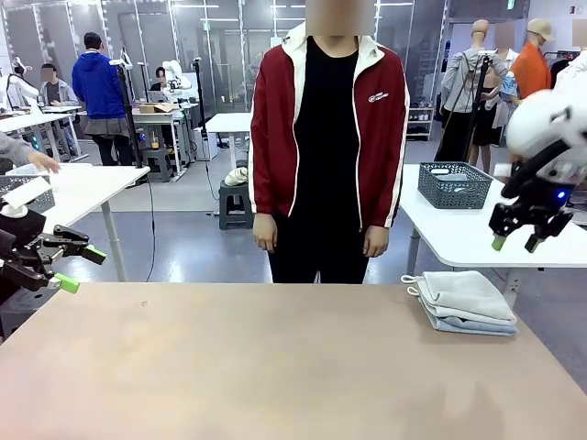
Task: Fold the towels and place them in the basket.
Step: Stack the folded Towel with hook on the right side of the table.
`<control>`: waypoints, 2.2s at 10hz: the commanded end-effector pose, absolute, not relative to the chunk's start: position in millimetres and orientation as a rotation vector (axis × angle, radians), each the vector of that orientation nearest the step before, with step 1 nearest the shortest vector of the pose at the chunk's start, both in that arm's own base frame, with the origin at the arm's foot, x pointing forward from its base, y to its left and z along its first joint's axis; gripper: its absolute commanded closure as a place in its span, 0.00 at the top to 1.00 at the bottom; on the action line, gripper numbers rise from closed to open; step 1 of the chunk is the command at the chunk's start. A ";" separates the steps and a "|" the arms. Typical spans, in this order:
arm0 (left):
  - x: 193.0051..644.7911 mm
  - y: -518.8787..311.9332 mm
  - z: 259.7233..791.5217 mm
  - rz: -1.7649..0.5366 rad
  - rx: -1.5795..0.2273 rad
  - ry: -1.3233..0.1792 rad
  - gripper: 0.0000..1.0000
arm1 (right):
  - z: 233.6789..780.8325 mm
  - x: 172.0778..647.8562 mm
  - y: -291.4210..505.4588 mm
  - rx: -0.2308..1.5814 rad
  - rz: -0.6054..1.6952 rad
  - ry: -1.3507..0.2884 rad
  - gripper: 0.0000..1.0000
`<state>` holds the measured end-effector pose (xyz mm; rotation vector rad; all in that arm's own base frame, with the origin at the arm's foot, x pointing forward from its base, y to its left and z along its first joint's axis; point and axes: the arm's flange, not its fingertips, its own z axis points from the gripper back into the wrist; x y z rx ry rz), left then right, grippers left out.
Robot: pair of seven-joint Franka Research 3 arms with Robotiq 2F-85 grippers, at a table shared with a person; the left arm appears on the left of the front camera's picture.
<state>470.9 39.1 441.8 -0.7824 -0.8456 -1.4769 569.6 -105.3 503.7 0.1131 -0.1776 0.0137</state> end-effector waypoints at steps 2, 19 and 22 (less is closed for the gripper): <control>470.5 39.2 443.2 -1.478 -0.781 -0.849 1.00 | 585.7 435.7 -53.1 0.182 0.008 -0.196 0.71; 470.5 39.2 443.2 -1.478 -0.781 -0.849 1.00 | 638.4 311.8 17.1 0.221 -0.055 -0.264 0.71; 470.5 39.2 443.2 -1.478 -0.781 -0.849 1.00 | 638.4 311.8 17.1 0.221 -0.055 -0.264 0.71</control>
